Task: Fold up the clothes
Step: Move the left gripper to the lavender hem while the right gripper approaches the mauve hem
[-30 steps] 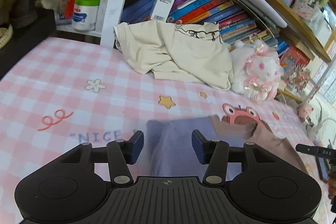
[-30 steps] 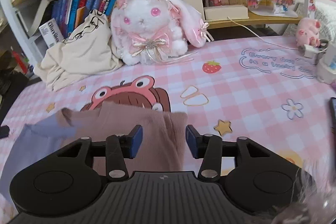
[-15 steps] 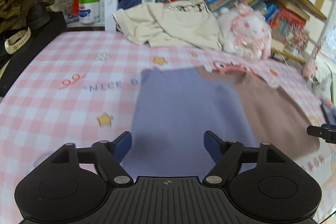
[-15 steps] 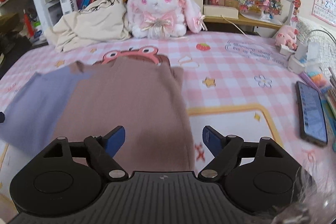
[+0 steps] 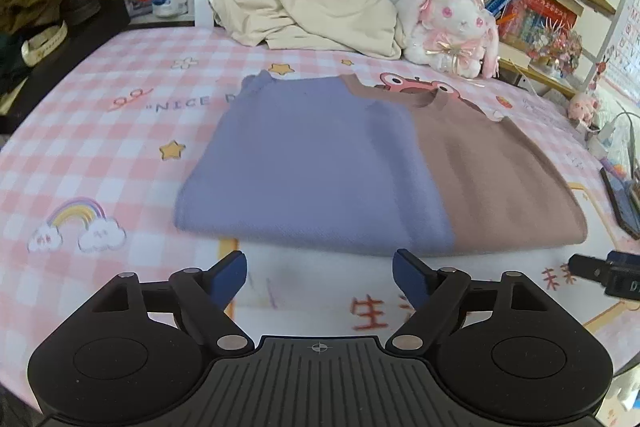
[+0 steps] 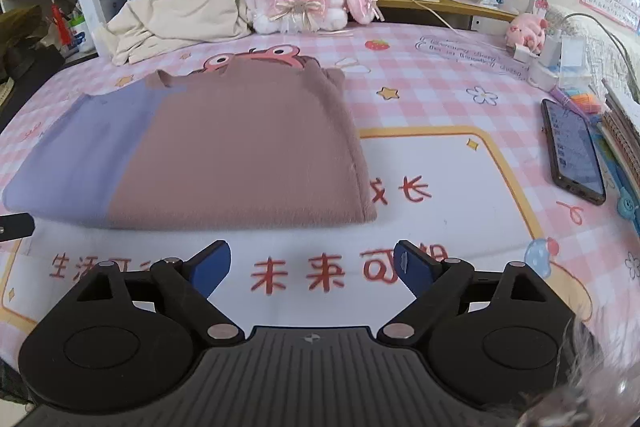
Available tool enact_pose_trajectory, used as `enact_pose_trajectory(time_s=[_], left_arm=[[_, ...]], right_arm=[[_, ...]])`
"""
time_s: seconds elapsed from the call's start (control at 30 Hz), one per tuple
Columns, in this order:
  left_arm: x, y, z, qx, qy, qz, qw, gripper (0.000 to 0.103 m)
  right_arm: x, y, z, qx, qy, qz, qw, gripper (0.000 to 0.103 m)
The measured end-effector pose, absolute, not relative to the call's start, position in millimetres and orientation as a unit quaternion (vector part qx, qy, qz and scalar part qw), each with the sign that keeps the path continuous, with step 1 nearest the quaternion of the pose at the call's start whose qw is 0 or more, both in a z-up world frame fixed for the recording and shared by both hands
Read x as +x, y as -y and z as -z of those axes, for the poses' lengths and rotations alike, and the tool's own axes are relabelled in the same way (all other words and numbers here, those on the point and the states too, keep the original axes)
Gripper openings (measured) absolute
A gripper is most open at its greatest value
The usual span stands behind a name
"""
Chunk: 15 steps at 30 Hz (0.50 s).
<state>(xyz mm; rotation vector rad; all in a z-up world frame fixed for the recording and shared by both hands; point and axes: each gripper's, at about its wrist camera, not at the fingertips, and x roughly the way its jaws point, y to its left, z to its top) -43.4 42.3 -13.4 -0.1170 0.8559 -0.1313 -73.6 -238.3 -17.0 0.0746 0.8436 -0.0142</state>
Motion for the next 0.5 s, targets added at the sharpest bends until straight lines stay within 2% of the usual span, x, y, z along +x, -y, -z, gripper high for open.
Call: enact_pose_trajectory(time_s=[0.5], left_arm=[[-60, -33, 16, -0.047, -0.42, 0.059, 0.904, 0.089]], right_arm=[[-86, 229, 18, 0.015, -0.414, -0.02, 0.91, 0.09]])
